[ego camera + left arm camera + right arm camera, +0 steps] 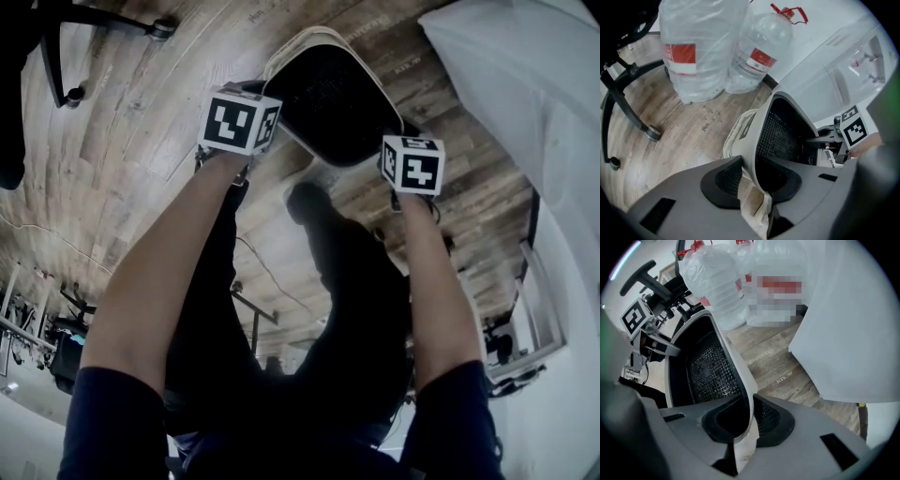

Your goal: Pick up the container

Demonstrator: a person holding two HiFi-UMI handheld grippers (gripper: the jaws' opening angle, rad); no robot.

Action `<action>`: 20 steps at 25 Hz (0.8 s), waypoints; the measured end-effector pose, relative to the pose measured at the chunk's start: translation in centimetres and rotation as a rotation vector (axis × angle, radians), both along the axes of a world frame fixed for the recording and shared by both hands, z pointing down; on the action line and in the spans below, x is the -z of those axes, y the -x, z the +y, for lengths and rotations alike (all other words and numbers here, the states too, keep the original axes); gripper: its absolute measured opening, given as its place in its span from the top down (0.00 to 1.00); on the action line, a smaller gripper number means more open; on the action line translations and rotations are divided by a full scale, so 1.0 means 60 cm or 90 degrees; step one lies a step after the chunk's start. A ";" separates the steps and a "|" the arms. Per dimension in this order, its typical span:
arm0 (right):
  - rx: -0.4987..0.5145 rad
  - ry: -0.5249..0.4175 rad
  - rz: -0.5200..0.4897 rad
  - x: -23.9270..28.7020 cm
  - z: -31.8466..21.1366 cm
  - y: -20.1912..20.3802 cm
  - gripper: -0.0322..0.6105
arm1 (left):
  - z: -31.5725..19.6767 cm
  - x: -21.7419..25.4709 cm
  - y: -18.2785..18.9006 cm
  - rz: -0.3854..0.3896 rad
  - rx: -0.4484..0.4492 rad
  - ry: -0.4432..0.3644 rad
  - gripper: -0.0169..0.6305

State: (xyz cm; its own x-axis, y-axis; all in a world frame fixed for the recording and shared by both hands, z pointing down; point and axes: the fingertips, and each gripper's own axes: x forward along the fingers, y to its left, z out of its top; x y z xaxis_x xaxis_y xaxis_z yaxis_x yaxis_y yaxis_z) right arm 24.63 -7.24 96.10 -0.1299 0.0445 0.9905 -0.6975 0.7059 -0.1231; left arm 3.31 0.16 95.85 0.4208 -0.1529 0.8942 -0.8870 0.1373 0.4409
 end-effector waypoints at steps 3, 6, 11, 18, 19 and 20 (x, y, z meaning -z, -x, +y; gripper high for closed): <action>-0.005 -0.010 -0.006 0.091 0.008 0.014 0.85 | 0.006 0.094 0.013 -0.008 0.021 -0.015 0.78; -0.007 -0.033 -0.022 0.198 0.013 0.030 0.85 | 0.018 0.205 0.029 -0.025 0.059 -0.031 0.79; 0.010 -0.074 -0.047 0.387 0.018 0.053 0.86 | 0.039 0.395 0.047 -0.035 0.095 -0.062 0.79; 0.032 -0.141 -0.086 0.638 0.027 0.094 0.86 | 0.054 0.651 0.086 -0.072 0.137 -0.145 0.80; 0.034 -0.143 -0.089 0.677 0.036 0.098 0.86 | 0.064 0.688 0.088 -0.071 0.141 -0.147 0.80; 0.037 -0.145 -0.092 0.716 0.044 0.103 0.86 | 0.074 0.724 0.091 -0.070 0.144 -0.150 0.80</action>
State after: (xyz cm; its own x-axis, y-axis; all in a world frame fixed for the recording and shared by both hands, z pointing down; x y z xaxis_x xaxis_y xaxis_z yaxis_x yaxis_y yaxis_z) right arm 18.43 -4.61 53.16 -0.2744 -0.1653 0.9473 -0.6416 0.7652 -0.0524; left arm -2.16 4.58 52.40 0.2566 -0.4395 0.8608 -0.8897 0.2406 0.3881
